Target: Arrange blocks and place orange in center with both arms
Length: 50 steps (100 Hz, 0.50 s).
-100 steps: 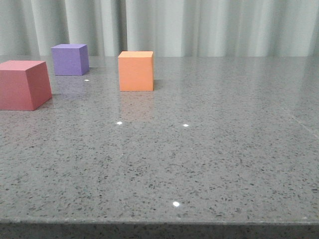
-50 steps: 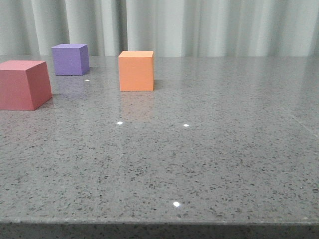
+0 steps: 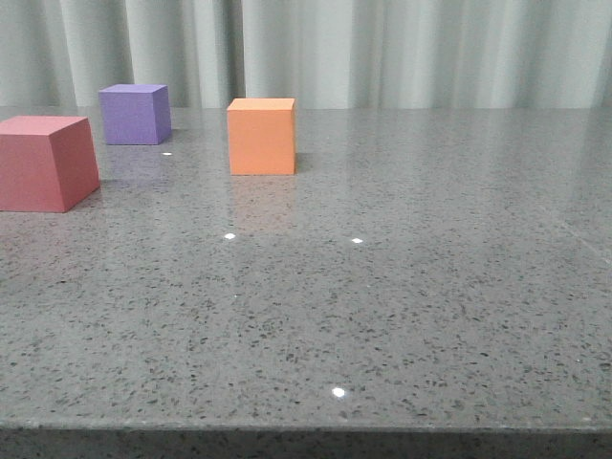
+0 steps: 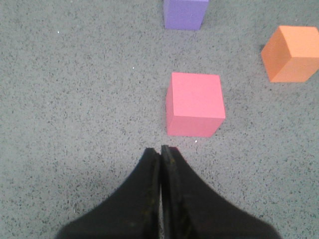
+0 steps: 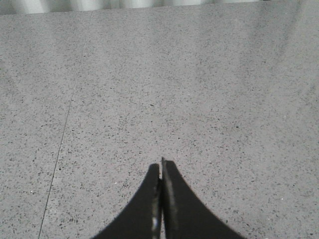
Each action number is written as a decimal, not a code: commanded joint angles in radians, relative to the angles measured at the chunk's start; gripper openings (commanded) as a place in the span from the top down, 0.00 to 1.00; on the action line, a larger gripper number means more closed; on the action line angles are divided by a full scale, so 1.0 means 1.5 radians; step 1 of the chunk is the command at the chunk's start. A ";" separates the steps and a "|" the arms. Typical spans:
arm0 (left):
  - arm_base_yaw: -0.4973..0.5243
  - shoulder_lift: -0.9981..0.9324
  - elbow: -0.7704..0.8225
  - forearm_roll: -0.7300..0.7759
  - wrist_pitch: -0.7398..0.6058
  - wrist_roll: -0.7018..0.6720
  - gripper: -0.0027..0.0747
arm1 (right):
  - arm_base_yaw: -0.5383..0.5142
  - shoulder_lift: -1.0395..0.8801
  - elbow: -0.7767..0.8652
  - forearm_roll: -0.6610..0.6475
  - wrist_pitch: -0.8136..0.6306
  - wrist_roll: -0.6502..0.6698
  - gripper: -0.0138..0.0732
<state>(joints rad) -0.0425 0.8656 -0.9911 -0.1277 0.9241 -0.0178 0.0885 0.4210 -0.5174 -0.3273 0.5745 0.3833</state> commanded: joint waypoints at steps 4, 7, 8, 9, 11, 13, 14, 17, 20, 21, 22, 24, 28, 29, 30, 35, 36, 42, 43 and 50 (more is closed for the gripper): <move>-0.005 0.011 -0.023 -0.006 -0.021 0.001 0.83 | -0.003 0.002 -0.018 -0.011 -0.051 -0.005 0.97; -0.005 0.013 -0.023 -0.005 -0.017 0.001 0.74 | -0.003 0.002 -0.018 -0.011 -0.051 -0.005 0.97; -0.005 0.013 -0.023 -0.004 -0.017 0.001 0.72 | -0.003 0.002 -0.018 -0.011 -0.051 -0.005 0.97; -0.005 0.014 -0.023 -0.003 -0.015 0.001 0.68 | -0.003 0.002 -0.018 -0.011 -0.051 -0.005 0.97; -0.005 0.016 -0.023 -0.001 -0.013 0.001 0.64 | -0.003 0.002 -0.018 -0.011 -0.051 -0.005 0.97; -0.005 0.017 -0.023 0.002 -0.012 0.001 0.56 | -0.003 0.002 -0.018 -0.011 -0.051 -0.005 0.97; -0.005 0.018 -0.023 0.003 -0.012 0.001 0.51 | -0.003 0.002 -0.018 -0.011 -0.051 -0.005 0.97; -0.005 0.018 -0.023 0.006 -0.012 0.001 0.41 | -0.003 0.002 -0.018 -0.011 -0.051 -0.005 0.97; -0.005 0.019 -0.023 0.006 -0.012 0.001 0.30 | -0.003 0.002 -0.018 -0.011 -0.051 -0.005 0.97; -0.005 0.019 -0.023 0.006 -0.012 0.001 0.26 | -0.003 0.002 -0.018 -0.011 -0.051 -0.005 0.97; -0.005 0.019 -0.023 0.006 -0.012 0.001 0.23 | -0.003 0.002 -0.018 -0.011 -0.051 -0.005 0.97; -0.005 0.019 -0.023 0.006 -0.016 0.001 0.17 | -0.003 0.002 -0.018 -0.011 -0.051 -0.005 0.97; -0.005 0.020 -0.023 0.006 -0.020 0.001 0.08 | -0.003 0.002 -0.018 -0.011 -0.051 -0.005 0.97; -0.005 0.020 -0.023 0.006 -0.021 0.001 0.06 | -0.003 0.002 -0.018 -0.011 -0.051 -0.005 0.97; -0.005 0.020 -0.023 0.006 -0.023 0.001 0.05 | -0.003 0.002 -0.018 -0.011 -0.051 -0.005 0.97; -0.005 0.020 -0.023 0.006 -0.023 0.001 0.05 | -0.003 0.002 -0.018 -0.011 -0.051 -0.005 0.97; -0.005 0.020 -0.023 0.006 -0.023 0.001 0.06 | -0.003 0.002 -0.018 -0.011 -0.051 -0.005 0.97; -0.005 0.020 -0.023 0.006 -0.023 0.001 0.09 | -0.003 0.002 -0.018 -0.011 -0.051 -0.005 0.97; -0.005 0.020 -0.023 0.006 -0.021 0.001 0.09 | -0.003 0.002 -0.018 -0.011 -0.051 -0.005 0.97; -0.005 0.020 -0.023 0.001 -0.021 0.001 0.12 | -0.003 0.002 -0.018 -0.011 -0.051 -0.005 0.97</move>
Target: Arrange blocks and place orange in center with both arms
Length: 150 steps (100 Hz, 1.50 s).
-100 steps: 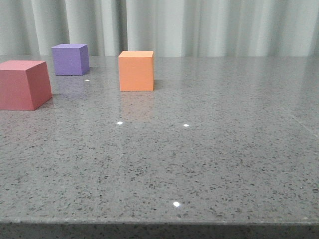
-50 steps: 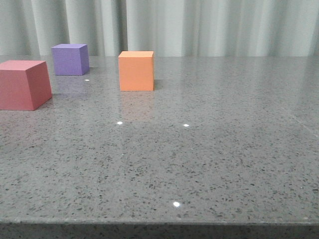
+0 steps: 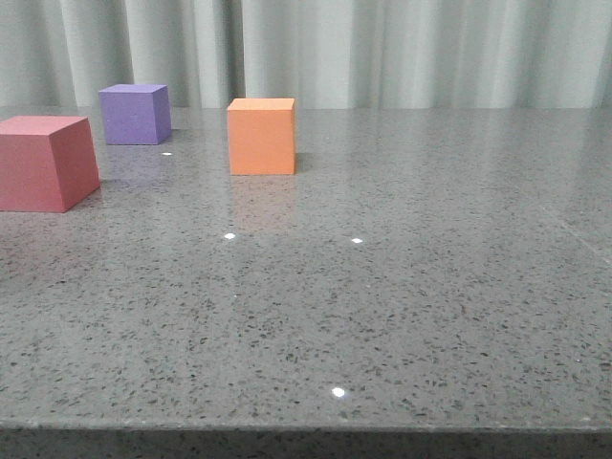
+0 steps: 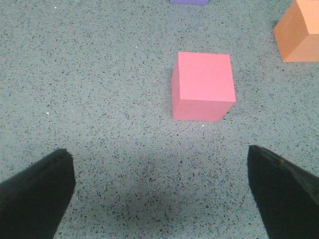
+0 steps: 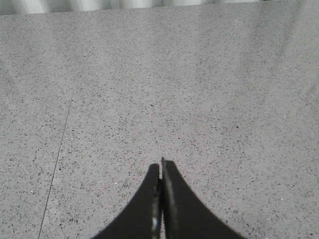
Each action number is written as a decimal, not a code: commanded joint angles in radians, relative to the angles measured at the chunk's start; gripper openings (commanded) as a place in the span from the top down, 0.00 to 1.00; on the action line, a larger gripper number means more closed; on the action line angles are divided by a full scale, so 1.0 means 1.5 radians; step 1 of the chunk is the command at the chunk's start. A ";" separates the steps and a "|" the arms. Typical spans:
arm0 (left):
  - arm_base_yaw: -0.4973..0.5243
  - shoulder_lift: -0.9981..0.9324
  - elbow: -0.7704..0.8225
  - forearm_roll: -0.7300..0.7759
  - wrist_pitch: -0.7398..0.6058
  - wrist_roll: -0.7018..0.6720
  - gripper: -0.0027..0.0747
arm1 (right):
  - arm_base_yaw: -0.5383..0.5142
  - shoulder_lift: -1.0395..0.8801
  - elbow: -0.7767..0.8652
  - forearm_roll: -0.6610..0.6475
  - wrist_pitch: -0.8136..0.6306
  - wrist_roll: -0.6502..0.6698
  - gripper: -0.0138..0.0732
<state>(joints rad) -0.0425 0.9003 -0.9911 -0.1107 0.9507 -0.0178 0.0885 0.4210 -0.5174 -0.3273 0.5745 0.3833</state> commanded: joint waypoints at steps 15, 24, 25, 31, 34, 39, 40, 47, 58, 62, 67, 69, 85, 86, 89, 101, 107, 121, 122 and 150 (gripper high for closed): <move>-0.005 0.001 -0.031 -0.059 -0.053 0.001 0.13 | -0.003 0.002 -0.018 -0.011 -0.051 -0.005 0.97; -0.006 0.015 -0.053 -0.076 -0.053 0.001 0.14 | -0.003 0.002 -0.018 -0.011 -0.051 -0.005 0.97; -0.006 0.019 -0.057 -0.076 -0.053 0.001 0.14 | -0.003 0.002 -0.018 -0.011 -0.051 -0.005 0.97; -0.012 0.034 -0.073 -0.086 -0.055 -0.001 0.14 | -0.003 0.002 -0.018 -0.011 -0.051 -0.005 0.97; -0.016 0.044 -0.081 -0.094 -0.057 -0.001 0.14 | -0.003 0.002 -0.018 -0.011 -0.051 -0.005 0.97; -0.027 0.061 -0.097 -0.105 -0.065 -0.001 0.14 | -0.003 0.002 -0.018 -0.011 -0.051 -0.005 0.97; -0.031 0.063 -0.099 -0.106 -0.068 -0.001 0.14 | -0.003 0.002 -0.018 -0.011 -0.051 -0.005 0.97; -0.057 0.090 -0.123 -0.112 -0.082 -0.001 0.14 | -0.003 0.002 -0.018 -0.011 -0.051 -0.005 0.97; -0.111 0.140 -0.165 -0.104 -0.110 -0.028 0.14 | -0.003 0.002 -0.018 -0.011 -0.051 -0.005 0.97; -0.129 0.162 -0.179 -0.095 -0.117 -0.041 0.14 | -0.003 0.002 -0.018 -0.011 -0.051 -0.005 0.97; -0.155 0.188 -0.201 -0.079 -0.126 -0.062 0.14 | -0.003 0.002 -0.018 -0.011 -0.051 -0.005 0.97; -0.166 0.199 -0.207 -0.073 -0.130 -0.071 0.14 | -0.003 0.002 -0.018 -0.011 -0.051 -0.005 0.97; -0.258 0.296 -0.287 0.035 -0.155 -0.175 0.14 | -0.003 0.002 -0.018 -0.011 -0.051 -0.005 0.97; -0.261 0.306 -0.291 0.042 -0.155 -0.180 0.14 | -0.003 0.002 -0.018 -0.011 -0.051 -0.005 0.97; -0.279 0.324 -0.312 0.074 -0.152 -0.199 0.14 | -0.003 0.002 -0.018 -0.011 -0.051 -0.005 0.97; -0.327 0.400 -0.385 0.145 -0.129 -0.260 0.14 | -0.003 0.002 -0.018 -0.011 -0.051 -0.005 0.97; -0.350 0.442 -0.430 0.166 -0.110 -0.271 0.14 | -0.003 0.002 -0.018 -0.011 -0.051 -0.005 0.97; -0.385 0.526 -0.523 0.203 -0.066 -0.291 0.14 | -0.003 0.002 -0.018 -0.011 -0.051 -0.005 0.97; -0.387 0.530 -0.527 0.206 -0.063 -0.297 0.14 | -0.003 0.002 -0.018 -0.011 -0.051 -0.005 0.97; -0.413 0.632 -0.625 0.266 -0.026 -0.334 0.14 | -0.003 0.002 -0.018 -0.011 -0.051 -0.005 0.97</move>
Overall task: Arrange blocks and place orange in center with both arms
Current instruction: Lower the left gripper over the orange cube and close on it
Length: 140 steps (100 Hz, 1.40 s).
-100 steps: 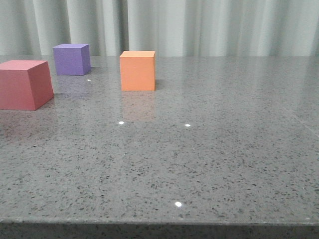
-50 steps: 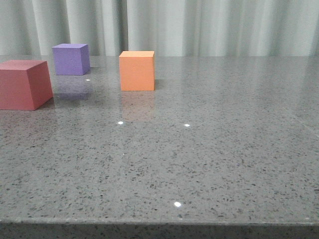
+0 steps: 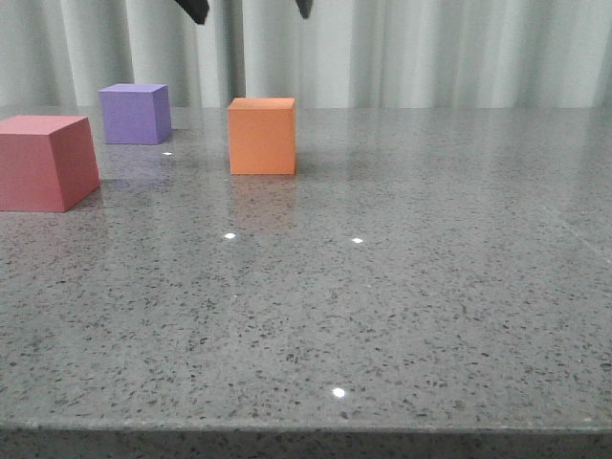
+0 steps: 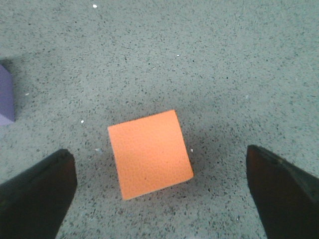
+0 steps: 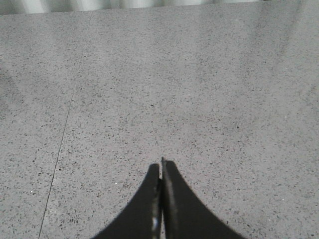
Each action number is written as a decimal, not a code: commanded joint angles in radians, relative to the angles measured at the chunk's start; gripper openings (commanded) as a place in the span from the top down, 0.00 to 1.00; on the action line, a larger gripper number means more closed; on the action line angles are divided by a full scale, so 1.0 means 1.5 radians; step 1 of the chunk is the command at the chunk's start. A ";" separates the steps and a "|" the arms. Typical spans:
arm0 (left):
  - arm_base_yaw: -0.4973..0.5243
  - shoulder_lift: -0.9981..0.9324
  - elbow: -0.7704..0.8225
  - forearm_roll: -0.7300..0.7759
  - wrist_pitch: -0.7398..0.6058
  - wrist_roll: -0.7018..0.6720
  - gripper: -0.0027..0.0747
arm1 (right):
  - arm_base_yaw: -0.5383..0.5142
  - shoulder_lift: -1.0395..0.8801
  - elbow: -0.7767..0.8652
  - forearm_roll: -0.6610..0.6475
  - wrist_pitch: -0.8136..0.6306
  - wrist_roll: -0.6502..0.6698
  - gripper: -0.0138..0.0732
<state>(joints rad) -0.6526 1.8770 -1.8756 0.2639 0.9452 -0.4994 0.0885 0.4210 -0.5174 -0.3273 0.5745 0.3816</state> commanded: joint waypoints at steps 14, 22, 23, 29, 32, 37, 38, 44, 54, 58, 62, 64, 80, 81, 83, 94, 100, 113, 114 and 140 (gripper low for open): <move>-0.007 0.001 -0.038 0.027 -0.021 -0.030 0.14 | -0.003 0.002 -0.018 -0.011 -0.051 -0.004 0.97; -0.007 0.009 -0.038 0.035 -0.022 -0.043 0.14 | -0.003 0.002 -0.018 -0.011 -0.051 -0.004 0.97; -0.007 0.009 -0.038 0.036 -0.024 -0.043 0.14 | -0.003 0.002 -0.018 -0.011 -0.051 -0.004 0.97; -0.007 0.016 -0.038 0.036 -0.030 -0.046 0.14 | -0.003 0.002 -0.018 -0.011 -0.051 -0.004 0.97; -0.007 0.018 -0.038 0.036 -0.035 -0.045 0.14 | -0.003 0.002 -0.018 -0.011 -0.051 -0.004 0.97; -0.005 0.025 -0.038 0.036 -0.037 -0.045 0.14 | -0.003 0.002 -0.018 -0.011 -0.051 -0.004 0.97; -0.005 0.025 -0.038 0.036 -0.037 -0.045 0.14 | -0.003 0.002 -0.018 -0.011 -0.051 -0.004 0.97; -0.002 0.036 -0.038 0.036 -0.037 -0.050 0.14 | -0.003 0.002 -0.018 -0.011 -0.051 -0.004 0.97; 0.002 0.052 -0.038 0.039 -0.035 -0.062 0.14 | -0.003 0.002 -0.018 -0.011 -0.051 -0.004 0.97; 0.005 0.060 -0.038 0.039 -0.033 -0.062 0.14 | -0.003 0.002 -0.018 -0.011 -0.051 -0.004 0.97; 0.006 0.064 -0.038 0.039 -0.033 -0.062 0.14 | -0.003 0.002 -0.018 -0.011 -0.051 -0.004 0.97; 0.006 0.069 -0.038 0.039 -0.032 -0.062 0.14 | -0.003 0.002 -0.018 -0.011 -0.051 -0.004 0.97; 0.007 0.087 -0.038 0.039 -0.032 -0.063 0.14 | -0.003 0.002 -0.018 -0.011 -0.051 -0.004 0.97; 0.007 0.090 -0.038 0.039 -0.032 -0.063 0.14 | -0.003 0.002 -0.018 -0.011 -0.051 -0.004 0.97; 0.007 0.091 -0.038 0.039 -0.032 -0.063 0.14 | -0.003 0.002 -0.018 -0.011 -0.051 -0.004 0.97; 0.007 0.101 -0.038 0.039 -0.032 -0.063 0.14 | -0.003 0.002 -0.018 -0.011 -0.051 -0.004 0.97; 0.007 0.103 -0.038 0.039 -0.032 -0.063 0.17 | -0.003 0.002 -0.018 -0.011 -0.051 -0.004 0.97; 0.007 0.103 -0.038 0.039 -0.032 -0.063 0.38 | -0.003 0.002 -0.018 -0.011 -0.051 -0.004 0.97; 0.007 0.103 -0.038 0.039 -0.032 -0.063 0.39 | -0.003 0.002 -0.018 -0.011 -0.051 -0.004 0.97; 0.007 0.091 -0.046 0.058 -0.019 -0.063 0.70 | -0.003 0.002 -0.018 -0.011 -0.051 -0.004 0.97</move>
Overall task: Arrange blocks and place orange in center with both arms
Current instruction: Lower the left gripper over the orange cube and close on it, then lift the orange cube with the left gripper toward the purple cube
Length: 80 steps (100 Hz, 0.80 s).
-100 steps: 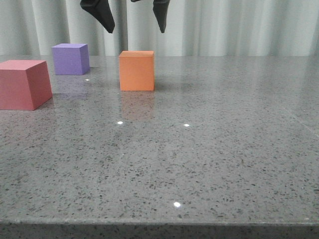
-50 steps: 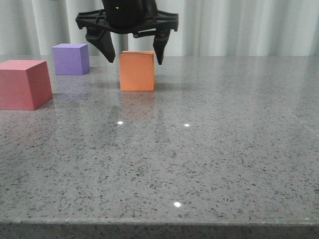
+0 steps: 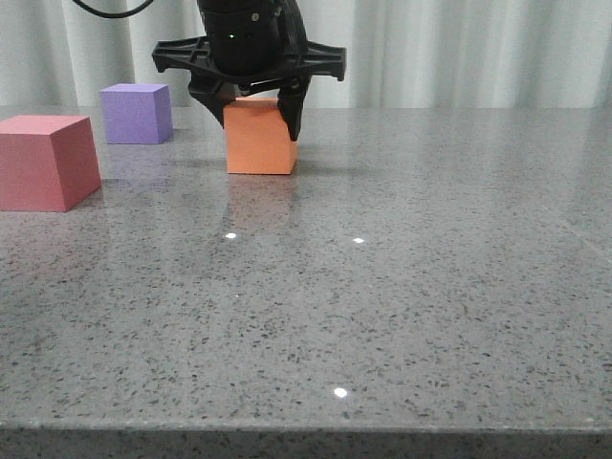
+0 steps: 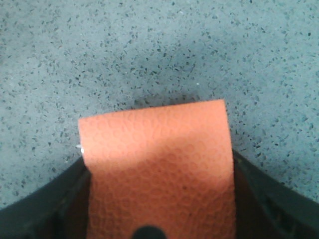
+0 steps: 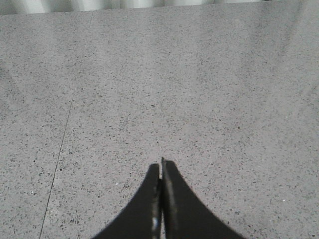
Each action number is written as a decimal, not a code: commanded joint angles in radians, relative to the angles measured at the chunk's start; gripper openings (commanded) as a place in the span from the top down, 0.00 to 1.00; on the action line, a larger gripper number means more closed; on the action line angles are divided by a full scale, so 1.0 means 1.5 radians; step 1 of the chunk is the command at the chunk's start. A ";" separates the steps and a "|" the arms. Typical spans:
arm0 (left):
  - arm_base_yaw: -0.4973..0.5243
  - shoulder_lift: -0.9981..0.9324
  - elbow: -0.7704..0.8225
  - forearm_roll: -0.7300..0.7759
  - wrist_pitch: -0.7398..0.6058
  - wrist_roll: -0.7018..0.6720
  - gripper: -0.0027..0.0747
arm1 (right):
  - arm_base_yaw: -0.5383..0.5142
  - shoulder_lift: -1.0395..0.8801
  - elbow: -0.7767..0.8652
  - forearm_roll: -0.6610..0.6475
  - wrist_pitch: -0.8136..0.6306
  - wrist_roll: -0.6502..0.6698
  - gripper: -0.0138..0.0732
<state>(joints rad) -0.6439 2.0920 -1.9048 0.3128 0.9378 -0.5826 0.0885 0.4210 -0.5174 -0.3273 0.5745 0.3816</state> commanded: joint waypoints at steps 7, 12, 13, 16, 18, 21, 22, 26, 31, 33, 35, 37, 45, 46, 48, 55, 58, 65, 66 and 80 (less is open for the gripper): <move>0.002 -0.065 -0.035 0.042 -0.002 -0.006 0.70 | -0.003 0.002 -0.018 -0.011 -0.051 -0.004 0.97; 0.002 -0.082 -0.035 0.045 0.001 -0.001 0.70 | -0.003 0.002 -0.018 -0.011 -0.051 -0.004 0.97; 0.003 -0.087 -0.035 0.045 0.001 0.001 0.70 | -0.003 0.002 -0.018 -0.011 -0.051 -0.004 0.97; 0.005 -0.093 -0.035 0.045 0.005 0.000 0.70 | -0.003 0.002 -0.018 -0.011 -0.051 -0.004 0.97; 0.007 -0.100 -0.035 0.045 0.005 0.004 0.70 | -0.003 0.002 -0.018 -0.011 -0.051 -0.004 0.97; 0.010 -0.109 -0.035 0.045 0.008 0.011 0.70 | -0.003 0.002 -0.018 -0.011 -0.051 -0.004 0.97; 0.010 -0.111 -0.035 0.045 0.008 0.012 0.70 | -0.003 0.002 -0.018 -0.011 -0.051 -0.004 0.97; 0.015 -0.124 -0.035 0.045 0.012 0.020 0.70 | -0.003 0.002 -0.018 -0.011 -0.051 -0.004 0.97; 0.023 -0.138 -0.035 0.045 0.015 0.030 0.70 | -0.003 0.002 -0.018 -0.011 -0.051 -0.004 0.97; 0.026 -0.143 -0.035 0.044 0.016 0.035 0.70 | -0.003 0.002 -0.018 -0.011 -0.051 -0.004 0.97; 0.030 -0.149 -0.035 0.044 0.017 0.037 0.70 | -0.003 0.002 -0.018 -0.011 -0.051 -0.004 0.97; 0.034 -0.154 -0.035 0.044 0.017 0.038 0.70 | -0.003 0.002 -0.018 -0.011 -0.051 -0.004 0.97; 0.051 -0.176 -0.022 0.044 0.017 0.053 0.70 | -0.003 0.002 -0.018 -0.011 -0.051 -0.004 0.97; 0.053 -0.179 -0.020 0.044 0.017 0.053 0.70 | -0.003 0.002 -0.018 -0.011 -0.051 -0.004 0.97; 0.058 -0.185 -0.014 0.044 0.017 0.055 0.70 | -0.003 0.002 -0.018 -0.011 -0.051 -0.004 0.97; 0.076 -0.203 0.011 0.041 0.015 0.066 0.70 | -0.003 0.002 -0.018 -0.011 -0.051 -0.004 0.97; 0.084 -0.211 0.022 0.040 0.013 0.071 0.70 | -0.003 0.002 -0.018 -0.011 -0.051 -0.004 0.97; 0.100 -0.226 0.054 0.039 0.006 0.080 0.70 | -0.003 0.002 -0.018 -0.011 -0.051 -0.004 0.97; 0.102 -0.227 0.062 0.039 0.004 0.082 0.70 | -0.003 0.002 -0.018 -0.011 -0.051 -0.004 0.97; 0.146 -0.249 0.134 0.035 -0.031 0.086 0.70 | -0.003 0.002 -0.018 -0.011 -0.051 -0.004 0.97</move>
<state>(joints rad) -0.4587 1.7870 -1.7286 0.3535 0.9687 -0.4585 0.0885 0.4210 -0.5174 -0.3273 0.5725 0.3816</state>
